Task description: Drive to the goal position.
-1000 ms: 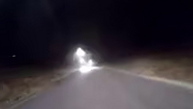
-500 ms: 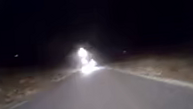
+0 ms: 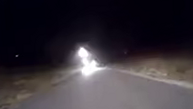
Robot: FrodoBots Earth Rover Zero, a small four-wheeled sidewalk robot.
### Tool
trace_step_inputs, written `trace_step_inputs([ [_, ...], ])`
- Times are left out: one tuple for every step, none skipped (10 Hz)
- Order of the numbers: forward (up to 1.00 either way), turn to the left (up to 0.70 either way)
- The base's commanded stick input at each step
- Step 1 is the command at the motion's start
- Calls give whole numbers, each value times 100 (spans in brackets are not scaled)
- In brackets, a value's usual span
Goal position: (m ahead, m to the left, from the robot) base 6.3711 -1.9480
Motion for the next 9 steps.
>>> trace_step_inputs([
  [100, 5],
  [100, 5],
  [100, 3],
  [100, 3],
  [100, 3],
  [100, 3],
  [100, 3],
  [100, 6],
  [100, 14],
])
